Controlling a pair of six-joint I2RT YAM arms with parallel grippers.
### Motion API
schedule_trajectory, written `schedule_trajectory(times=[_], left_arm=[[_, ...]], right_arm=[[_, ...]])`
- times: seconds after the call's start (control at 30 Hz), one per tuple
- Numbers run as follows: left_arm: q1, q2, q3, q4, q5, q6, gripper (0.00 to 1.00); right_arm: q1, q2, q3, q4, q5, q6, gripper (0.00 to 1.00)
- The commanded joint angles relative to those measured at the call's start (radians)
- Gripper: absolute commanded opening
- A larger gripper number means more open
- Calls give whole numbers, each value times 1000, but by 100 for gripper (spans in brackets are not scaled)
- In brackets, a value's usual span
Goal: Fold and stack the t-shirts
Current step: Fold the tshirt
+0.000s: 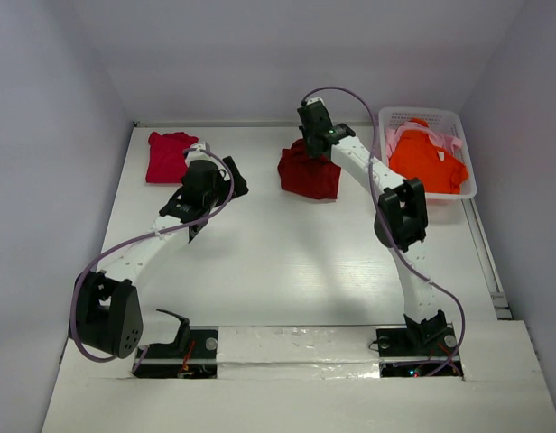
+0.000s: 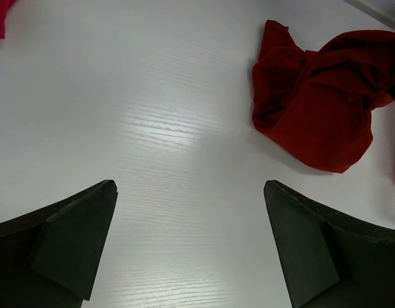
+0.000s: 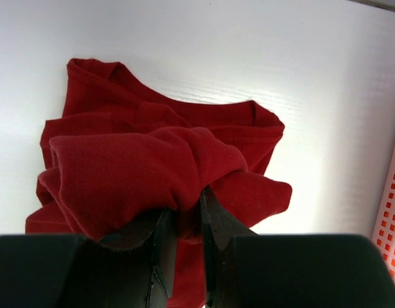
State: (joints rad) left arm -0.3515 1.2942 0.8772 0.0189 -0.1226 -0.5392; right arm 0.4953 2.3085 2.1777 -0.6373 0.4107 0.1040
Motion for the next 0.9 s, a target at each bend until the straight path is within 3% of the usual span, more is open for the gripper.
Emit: schedule_trajectory(times=[0.0,0.23,0.3,0.33,0.4,0.43,0.5,0.53,0.87], left_arm=[[3,-3,22,36,9,4,99],[3,-4,22,36,11,5,99],[3,-6,22,36,11,7,99],[3,-6,22,36,9,7,99],[3,-6,20,36,11,7,99],[3,-6,20,36,11,7,99],[3,-7,20,36,12,7,99],[3,-7,20,36,12,7,99],[3,-16,26,33,20,8,99]], right_arm=[[-11,3,51,-10,-9,13,0],[-31,9,60,-10,-23,26,0],[-31,11,56,-7,-13,28,8],[-31,9,56,-5,0,28,21],[-31,8,53,-7,7,28,37],[-31,5,50,-2,14,26,53],[-31,-4,39,4,20,28,74],[-31,-9,30,14,28,28,97],[-31,-75,-18,21,41,46,100]])
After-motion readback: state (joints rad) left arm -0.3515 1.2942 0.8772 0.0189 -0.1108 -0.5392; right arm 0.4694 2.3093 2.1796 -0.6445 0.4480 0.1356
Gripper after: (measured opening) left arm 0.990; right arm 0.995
